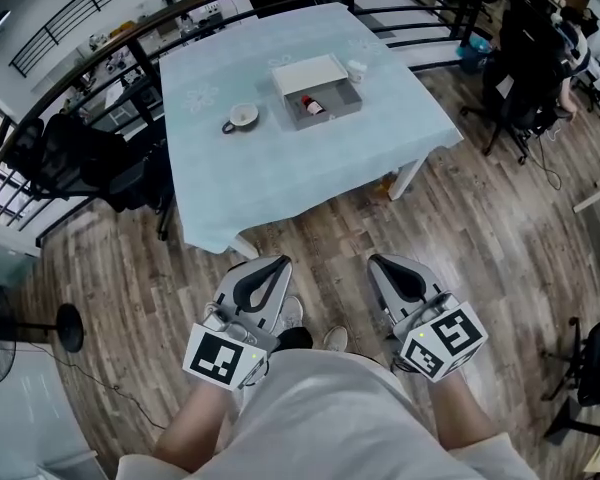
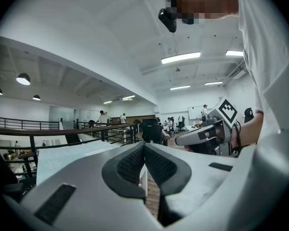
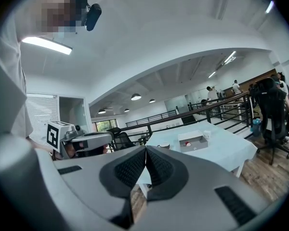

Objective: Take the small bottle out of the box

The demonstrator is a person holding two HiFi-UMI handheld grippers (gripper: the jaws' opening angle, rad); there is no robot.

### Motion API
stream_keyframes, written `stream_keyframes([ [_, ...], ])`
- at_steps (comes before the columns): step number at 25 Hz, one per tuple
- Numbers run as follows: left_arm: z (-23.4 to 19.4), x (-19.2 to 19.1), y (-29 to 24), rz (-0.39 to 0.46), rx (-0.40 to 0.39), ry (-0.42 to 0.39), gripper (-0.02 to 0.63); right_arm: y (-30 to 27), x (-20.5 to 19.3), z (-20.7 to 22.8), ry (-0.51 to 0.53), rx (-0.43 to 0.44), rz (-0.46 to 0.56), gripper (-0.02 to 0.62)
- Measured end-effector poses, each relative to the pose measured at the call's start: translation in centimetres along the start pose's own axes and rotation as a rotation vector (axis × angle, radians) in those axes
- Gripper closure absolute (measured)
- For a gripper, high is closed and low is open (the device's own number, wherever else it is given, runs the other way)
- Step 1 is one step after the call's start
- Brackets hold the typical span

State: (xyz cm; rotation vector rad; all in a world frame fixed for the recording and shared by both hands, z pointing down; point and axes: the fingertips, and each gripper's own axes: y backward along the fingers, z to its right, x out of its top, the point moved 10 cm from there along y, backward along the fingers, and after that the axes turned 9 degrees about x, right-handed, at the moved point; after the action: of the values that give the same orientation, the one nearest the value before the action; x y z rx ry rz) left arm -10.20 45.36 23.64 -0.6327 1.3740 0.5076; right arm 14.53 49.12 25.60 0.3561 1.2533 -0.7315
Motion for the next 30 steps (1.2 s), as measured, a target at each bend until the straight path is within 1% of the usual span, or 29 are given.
stream_keyframes([
  [10, -1.5, -0.4, -3.9, 0.023, 0.004, 0.017, 0.586, -1.5, 0.6, 3.3, 0.012, -0.003, -0.014, 0.572],
  [16, -3.6, -1.1, -7.2, 0.025, 0.003, 0.025, 0.586, -3.7, 1.0, 6.3, 0.008, -0.011, -0.023, 0.572],
  [30, -13.9, -3.1, -16.4, -0.022, -0.018, 0.066, 0.586, -14.5, 3.5, 13.8, -0.02, -0.025, -0.078, 0.573],
])
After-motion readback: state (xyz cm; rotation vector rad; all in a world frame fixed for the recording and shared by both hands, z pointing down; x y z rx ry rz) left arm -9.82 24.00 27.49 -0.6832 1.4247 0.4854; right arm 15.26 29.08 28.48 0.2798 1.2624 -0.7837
